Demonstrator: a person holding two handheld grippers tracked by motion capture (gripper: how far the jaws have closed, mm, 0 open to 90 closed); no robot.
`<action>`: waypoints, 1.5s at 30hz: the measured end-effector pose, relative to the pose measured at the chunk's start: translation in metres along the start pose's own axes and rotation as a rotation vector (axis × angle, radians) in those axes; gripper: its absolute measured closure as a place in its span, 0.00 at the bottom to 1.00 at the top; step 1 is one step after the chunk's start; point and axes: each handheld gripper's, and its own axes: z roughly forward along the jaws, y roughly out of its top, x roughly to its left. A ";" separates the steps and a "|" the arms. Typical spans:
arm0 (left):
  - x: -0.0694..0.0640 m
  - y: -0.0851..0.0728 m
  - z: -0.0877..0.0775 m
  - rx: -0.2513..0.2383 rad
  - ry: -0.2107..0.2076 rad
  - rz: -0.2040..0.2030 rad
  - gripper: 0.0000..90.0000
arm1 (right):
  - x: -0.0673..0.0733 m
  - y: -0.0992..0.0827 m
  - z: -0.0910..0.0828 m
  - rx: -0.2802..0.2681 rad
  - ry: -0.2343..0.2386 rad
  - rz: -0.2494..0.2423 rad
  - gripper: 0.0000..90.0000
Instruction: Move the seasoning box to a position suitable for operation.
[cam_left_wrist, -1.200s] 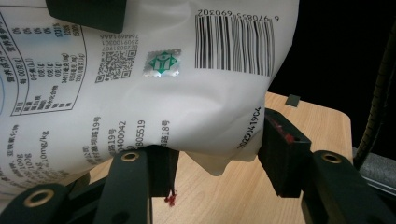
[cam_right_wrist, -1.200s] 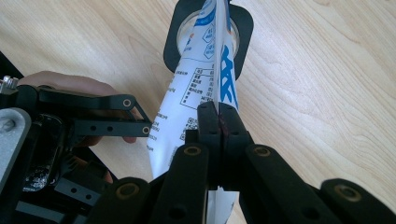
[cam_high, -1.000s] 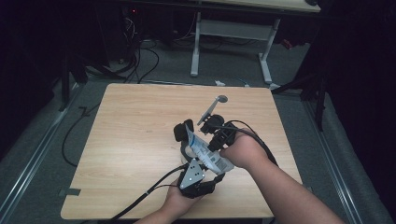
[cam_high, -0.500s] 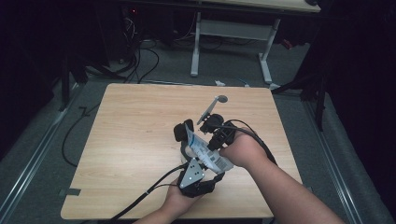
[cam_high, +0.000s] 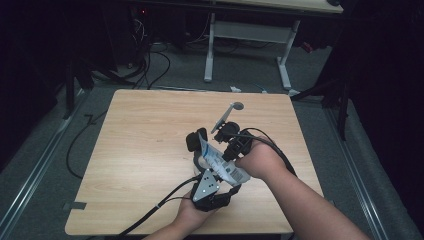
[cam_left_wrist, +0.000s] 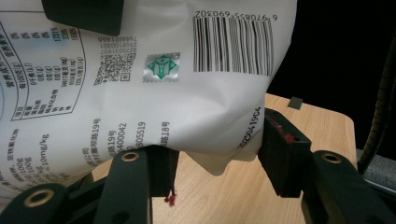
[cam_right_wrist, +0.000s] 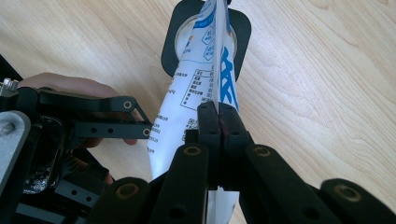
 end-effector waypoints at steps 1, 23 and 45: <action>0.000 0.000 0.000 -0.001 0.000 0.000 0.57 | 0.000 0.000 0.000 0.000 0.000 0.000 1.00; 0.000 0.002 0.000 -0.006 0.002 -0.002 0.58 | 0.000 0.002 -0.002 -0.001 -0.002 -0.010 1.00; 0.001 0.004 -0.001 -0.013 0.005 0.002 0.58 | 0.001 0.003 -0.003 -0.008 -0.001 -0.011 1.00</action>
